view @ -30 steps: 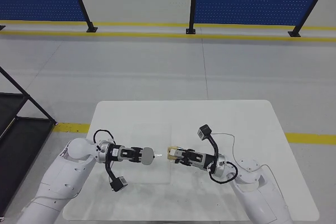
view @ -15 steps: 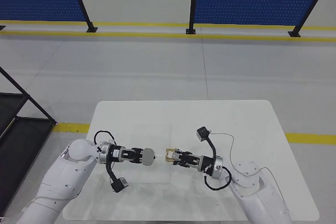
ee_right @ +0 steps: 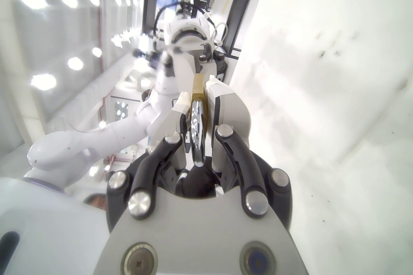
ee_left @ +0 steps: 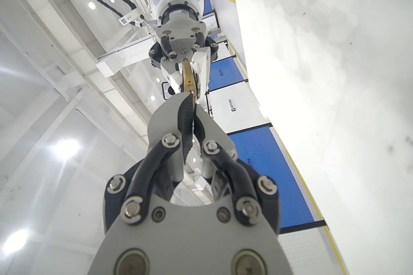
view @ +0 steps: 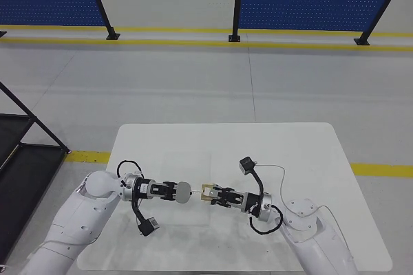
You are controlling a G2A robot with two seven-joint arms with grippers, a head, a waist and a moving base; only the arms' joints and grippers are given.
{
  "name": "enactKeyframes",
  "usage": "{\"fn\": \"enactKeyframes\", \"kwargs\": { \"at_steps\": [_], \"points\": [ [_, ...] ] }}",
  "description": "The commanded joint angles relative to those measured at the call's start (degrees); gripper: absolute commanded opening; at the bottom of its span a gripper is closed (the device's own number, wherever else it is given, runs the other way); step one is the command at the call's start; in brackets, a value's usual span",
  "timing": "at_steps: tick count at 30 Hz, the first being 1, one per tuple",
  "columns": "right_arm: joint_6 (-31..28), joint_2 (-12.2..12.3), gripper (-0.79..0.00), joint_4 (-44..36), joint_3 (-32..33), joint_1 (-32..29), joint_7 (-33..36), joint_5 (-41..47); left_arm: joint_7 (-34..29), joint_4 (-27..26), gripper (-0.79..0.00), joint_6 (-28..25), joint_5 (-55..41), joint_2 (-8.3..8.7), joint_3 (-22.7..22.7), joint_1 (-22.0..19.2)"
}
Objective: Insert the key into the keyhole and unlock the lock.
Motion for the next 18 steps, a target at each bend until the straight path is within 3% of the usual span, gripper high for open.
{"fn": "enactKeyframes", "kwargs": {
  "at_steps": [1,18],
  "points": [
    [-0.01,0.00,-0.785,-0.01,0.01,0.00,-0.01,-0.02,-0.31,0.07,-0.785,0.07,0.06,0.05,0.11,-0.04],
    [-0.01,0.00,-0.785,-0.01,0.01,0.00,-0.01,-0.02,-0.27,0.06,-0.785,0.26,-0.81,0.40,1.19,-0.48]
  ]
}}
